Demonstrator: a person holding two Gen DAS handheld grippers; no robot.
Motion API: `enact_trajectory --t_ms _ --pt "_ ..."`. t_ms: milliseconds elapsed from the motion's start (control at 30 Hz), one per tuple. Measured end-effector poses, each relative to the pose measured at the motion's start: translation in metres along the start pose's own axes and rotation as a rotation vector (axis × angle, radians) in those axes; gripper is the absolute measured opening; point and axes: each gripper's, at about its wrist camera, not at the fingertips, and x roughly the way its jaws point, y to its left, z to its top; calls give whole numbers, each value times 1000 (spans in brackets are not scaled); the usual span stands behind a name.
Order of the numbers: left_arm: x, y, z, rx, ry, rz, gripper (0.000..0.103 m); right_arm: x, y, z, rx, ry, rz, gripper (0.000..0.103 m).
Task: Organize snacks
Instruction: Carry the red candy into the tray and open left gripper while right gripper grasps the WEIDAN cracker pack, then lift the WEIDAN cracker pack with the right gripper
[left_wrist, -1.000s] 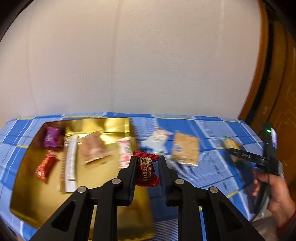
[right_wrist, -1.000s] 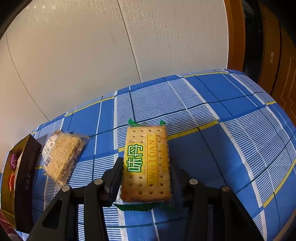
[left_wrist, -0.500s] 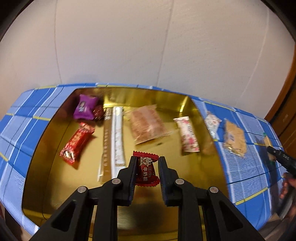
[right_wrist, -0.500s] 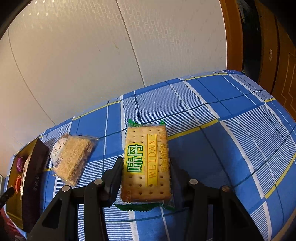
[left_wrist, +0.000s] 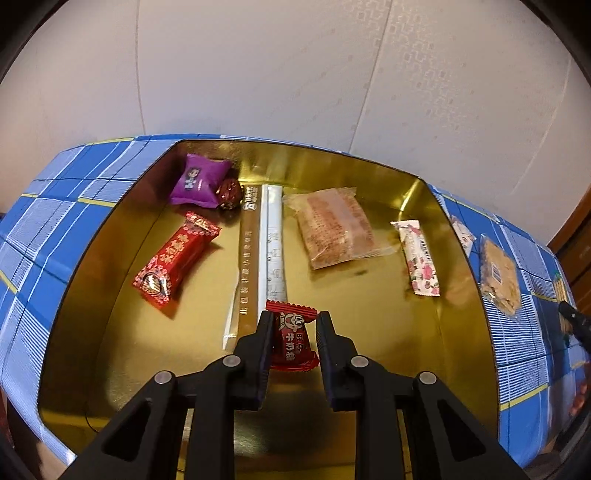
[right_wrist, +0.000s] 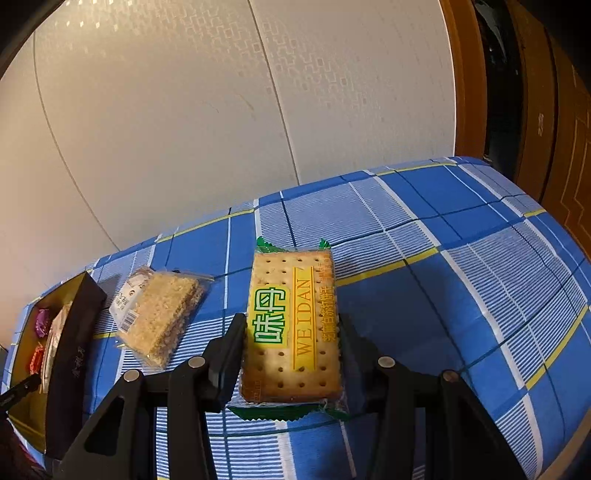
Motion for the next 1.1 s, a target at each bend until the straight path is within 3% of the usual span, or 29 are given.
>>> enact_trajectory --t_ms 333,467,533,1100 --pt "11 14 1 -70 53 24 27 -6 -2 -7 51 -1 32 48" --pt "5 18 2 -90 30 18 58 -7 -1 -9 58 3 40 48" --pt "-2 20 2 -95 -5 15 62 -8 0 -10 53 0 36 48" --pt "-32 21 2 -41 -142 67 75 -23 11 -17 25 -45 112 48"
